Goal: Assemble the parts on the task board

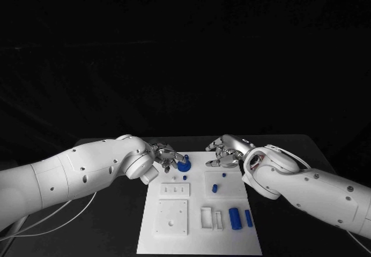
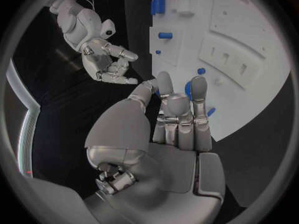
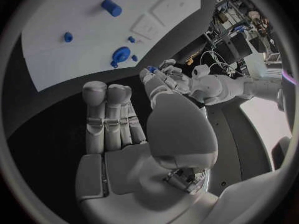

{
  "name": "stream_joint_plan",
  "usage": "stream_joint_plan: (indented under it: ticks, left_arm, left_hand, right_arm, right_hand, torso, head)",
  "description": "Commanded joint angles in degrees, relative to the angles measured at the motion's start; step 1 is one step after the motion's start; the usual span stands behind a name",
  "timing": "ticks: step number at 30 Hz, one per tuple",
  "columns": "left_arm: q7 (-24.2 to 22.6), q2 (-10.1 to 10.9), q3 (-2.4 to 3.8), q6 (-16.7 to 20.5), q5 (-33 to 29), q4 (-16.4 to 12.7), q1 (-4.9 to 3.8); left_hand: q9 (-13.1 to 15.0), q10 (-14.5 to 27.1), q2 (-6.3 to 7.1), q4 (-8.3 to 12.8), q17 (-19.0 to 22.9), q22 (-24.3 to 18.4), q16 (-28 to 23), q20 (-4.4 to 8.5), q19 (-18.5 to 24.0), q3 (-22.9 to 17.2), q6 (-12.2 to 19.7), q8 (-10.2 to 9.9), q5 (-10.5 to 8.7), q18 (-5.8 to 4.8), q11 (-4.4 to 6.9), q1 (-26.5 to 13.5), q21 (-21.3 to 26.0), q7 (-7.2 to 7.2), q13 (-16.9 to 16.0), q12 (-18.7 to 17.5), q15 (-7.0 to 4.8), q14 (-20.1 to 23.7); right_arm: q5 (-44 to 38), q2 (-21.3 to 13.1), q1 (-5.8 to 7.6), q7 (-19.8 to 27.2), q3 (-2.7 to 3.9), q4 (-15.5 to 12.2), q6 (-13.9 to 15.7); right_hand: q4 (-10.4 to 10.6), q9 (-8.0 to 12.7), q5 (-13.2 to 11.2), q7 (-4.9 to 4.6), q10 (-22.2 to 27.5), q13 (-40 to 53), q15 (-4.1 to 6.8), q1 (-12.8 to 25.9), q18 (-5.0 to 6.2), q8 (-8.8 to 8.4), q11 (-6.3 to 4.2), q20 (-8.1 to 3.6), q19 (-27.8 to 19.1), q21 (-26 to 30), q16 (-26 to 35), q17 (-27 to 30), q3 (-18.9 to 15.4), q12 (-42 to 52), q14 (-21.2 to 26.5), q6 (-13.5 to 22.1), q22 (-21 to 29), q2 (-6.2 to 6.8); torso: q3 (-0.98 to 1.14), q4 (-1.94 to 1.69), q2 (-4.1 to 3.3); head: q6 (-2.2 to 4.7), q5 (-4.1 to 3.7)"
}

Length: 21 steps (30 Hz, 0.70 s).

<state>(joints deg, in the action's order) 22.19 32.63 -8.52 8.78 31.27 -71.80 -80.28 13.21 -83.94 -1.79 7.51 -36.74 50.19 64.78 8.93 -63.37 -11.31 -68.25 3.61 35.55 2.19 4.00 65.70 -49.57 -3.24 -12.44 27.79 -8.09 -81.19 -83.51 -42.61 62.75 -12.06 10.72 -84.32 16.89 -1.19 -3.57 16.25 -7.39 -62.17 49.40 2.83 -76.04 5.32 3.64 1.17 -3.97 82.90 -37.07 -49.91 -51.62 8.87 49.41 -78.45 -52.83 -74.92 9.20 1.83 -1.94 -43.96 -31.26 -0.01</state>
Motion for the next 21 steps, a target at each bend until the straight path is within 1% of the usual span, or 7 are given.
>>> stream_joint_plan:
  ticks: [1,4,8,13,15,19,21]
  left_arm:
    - [2.7,0.0,-0.47,-2.5,2.3,0.0,-0.03]
    - [3.3,-0.2,-1.03,-3.1,2.5,0.3,-0.02]
    - [3.8,-0.5,-2.06,-3.7,2.6,0.6,0.01]
    - [4.1,-0.9,-3.36,-4.3,3.6,1.1,0.20]
    - [4.2,-1.0,-3.68,-4.4,4.0,1.2,0.29]
    - [4.2,-1.4,-4.38,-4.8,5.8,1.4,0.69]
    - [4.1,-1.6,-4.54,-4.9,6.8,1.4,0.92]
  left_hand:
    - [34.5,-3.0,-0.39,0.4,-0.2,0.2,0.2,0.10,-0.5,-0.2,-8.4,0.2,0.45,-0.60,0.53,-0.4,0.0,5.10,0.1,0.3,-0.04,-0.2]
    - [34.9,-3.0,-0.59,0.7,-0.7,0.8,0.4,0.07,-0.6,-0.5,-8.6,0.2,0.60,-0.57,0.54,-1.0,0.3,5.15,0.2,0.5,-0.02,-0.3]
    - [35.4,-3.0,-0.80,0.9,-1.3,1.3,0.8,0.03,-0.8,-0.6,-8.7,0.2,0.49,-0.56,0.55,-1.4,0.6,5.20,0.1,0.9,-0.01,-0.3]
    - [35.8,-2.9,-1.70,0.4,-2.9,1.9,2.0,-0.02,-1.1,-0.4,-9.5,0.2,-0.86,-0.58,0.66,-1.9,0.9,5.47,-0.3,2.0,0.00,-0.7]
    - [36.0,-2.9,-1.99,0.2,-3.8,2.2,2.7,-0.08,-1.2,-0.2,-9.9,0.2,-1.08,-0.54,0.70,-2.1,0.9,5.59,-0.5,2.7,0.02,-0.8]
    - [37.2,-3.0,-2.61,-0.1,-5.4,3.5,4.4,-0.25,-1.4,0.0,-10.5,0.2,-1.56,-0.36,0.77,-2.3,1.4,5.73,-0.7,3.8,0.08,-0.8]
    - [37.5,-2.9,-2.70,0.0,-5.9,3.9,4.8,-0.30,-1.6,0.0,-10.7,0.2,-1.55,-0.33,0.78,-2.4,1.6,5.81,-0.8,4.1,0.09,-0.8]
  right_arm:
    - [3.0,-1.2,-0.04,1.7,0.49,0.0,1.3]
    - [4.2,-1.8,-0.04,1.9,1.17,0.4,2.0]
    - [5.5,-2.1,-0.01,2.2,1.87,1.0,2.8]
    - [6.4,-1.8,0.04,2.5,2.68,1.6,3.5]
    - [6.7,-1.6,0.05,2.6,2.85,1.8,3.7]
    - [7.1,-1.1,0.07,2.7,3.29,2.3,4.1]
    - [7.2,-0.9,0.08,2.8,3.43,2.5,4.1]
  right_hand:
    - [0.1,0.0,0.5,0.03,0.4,-0.6,0.04,-0.6,0.81,-0.17,0.04,0.07,0.3,0.9,0.1,0.4,0.2,0.6,0.5,-0.7,-3.5,0.03]
    - [0.0,0.0,1.1,0.10,0.4,-1.2,0.11,-0.5,0.77,-0.12,-0.04,0.01,0.6,1.3,-0.1,0.7,0.7,0.9,0.5,-1.9,-3.8,-0.15]
    - [-0.3,-0.1,1.9,0.14,0.5,-1.5,0.14,-0.4,0.76,-0.08,-0.09,-0.03,0.8,1.7,-0.1,0.8,1.2,1.0,0.5,-2.6,-3.8,-0.25]
    - [-0.7,-0.1,2.7,0.19,0.5,-2.1,0.20,0.2,0.71,-0.05,-0.16,-0.10,1.0,2.2,-0.1,1.2,1.9,1.3,0.4,-3.3,-3.9,-0.26]
    - [-0.7,-0.1,3.0,0.20,0.5,-2.1,0.21,0.3,0.70,-0.04,-0.17,-0.10,1.0,2.2,-0.1,1.2,1.9,1.3,0.4,-3.4,-4.0,-0.29]
    - [-0.8,-0.1,3.9,0.23,0.5,-2.2,0.24,0.5,0.69,-0.04,-0.21,-0.13,1.1,2.4,-0.2,1.3,2.2,1.4,0.4,-3.5,-4.0,-0.28]
    - [-0.8,-0.1,4.1,0.23,0.5,-2.3,0.25,0.5,0.70,-0.05,-0.21,-0.14,1.1,2.5,-0.2,1.3,2.3,1.4,0.4,-3.6,-3.9,-0.30]
  torso:
    - [0.17,0.35,0.34]
    - [0.27,0.48,0.55]
    - [0.35,0.57,0.79]
    - [0.45,0.50,1.03]
    - [0.49,0.46,1.09]
    - [0.42,0.49,1.03]
    - [0.40,0.47,0.99]
  head:
    - [-0.34,0.26]
    - [-0.62,0.45]
    - [-1.13,0.68]
    - [-1.98,0.96]
    - [-2.30,0.98]
    - [-2.93,1.12]
    - [-3.06,1.15]
